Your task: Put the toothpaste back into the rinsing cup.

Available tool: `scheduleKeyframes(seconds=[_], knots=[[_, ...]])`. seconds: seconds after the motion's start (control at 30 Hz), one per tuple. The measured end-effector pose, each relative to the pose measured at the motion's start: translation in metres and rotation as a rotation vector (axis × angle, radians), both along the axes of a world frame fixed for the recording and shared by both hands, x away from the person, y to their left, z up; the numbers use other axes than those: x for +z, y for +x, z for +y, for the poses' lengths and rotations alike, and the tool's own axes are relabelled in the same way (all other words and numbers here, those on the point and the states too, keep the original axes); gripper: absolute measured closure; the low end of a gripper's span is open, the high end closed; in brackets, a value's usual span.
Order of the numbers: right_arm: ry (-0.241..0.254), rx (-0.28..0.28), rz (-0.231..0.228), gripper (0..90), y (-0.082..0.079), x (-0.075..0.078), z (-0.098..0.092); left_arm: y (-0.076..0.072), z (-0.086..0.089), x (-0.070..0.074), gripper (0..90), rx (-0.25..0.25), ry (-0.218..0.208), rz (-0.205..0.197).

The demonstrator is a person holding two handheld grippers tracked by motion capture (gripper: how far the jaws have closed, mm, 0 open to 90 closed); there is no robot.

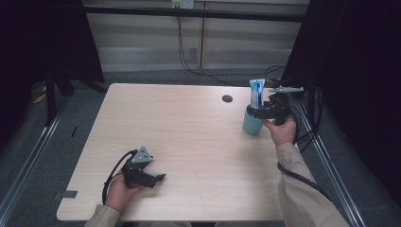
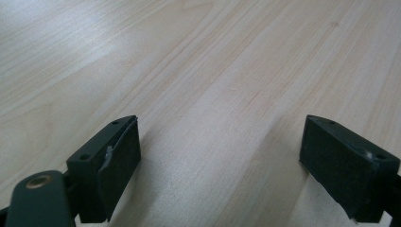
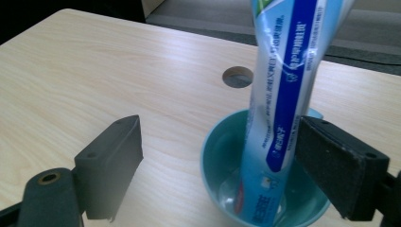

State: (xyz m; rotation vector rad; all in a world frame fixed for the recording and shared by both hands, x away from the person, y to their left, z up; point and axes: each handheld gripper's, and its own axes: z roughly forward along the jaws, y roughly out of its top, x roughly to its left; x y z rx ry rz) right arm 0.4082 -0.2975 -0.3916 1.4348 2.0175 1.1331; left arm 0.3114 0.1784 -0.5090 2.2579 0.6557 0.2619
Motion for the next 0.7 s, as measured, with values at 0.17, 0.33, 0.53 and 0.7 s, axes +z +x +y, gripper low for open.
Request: scheduleKeyframes(seconds=[0.17,0.33,0.53,0.7], knots=[[0.013,0.031,0.012,14.5,-0.004,0.002,0.004,0.0,0.0,0.0,12.9,0.003,-0.004,0.001],[-0.002,0.059,0.015,14.5,-0.009,0.002,0.012,0.0,0.0,0.0,12.8,-0.002,-0.004,0.005],[0.006,0.107,0.013,14.4,-0.014,0.001,0.021,0.0,0.0,0.0,12.8,0.001,-0.001,0.0],[0.011,0.133,0.017,14.4,-0.017,-0.002,0.027,0.0,0.0,0.0,12.8,0.003,-0.004,0.001]])
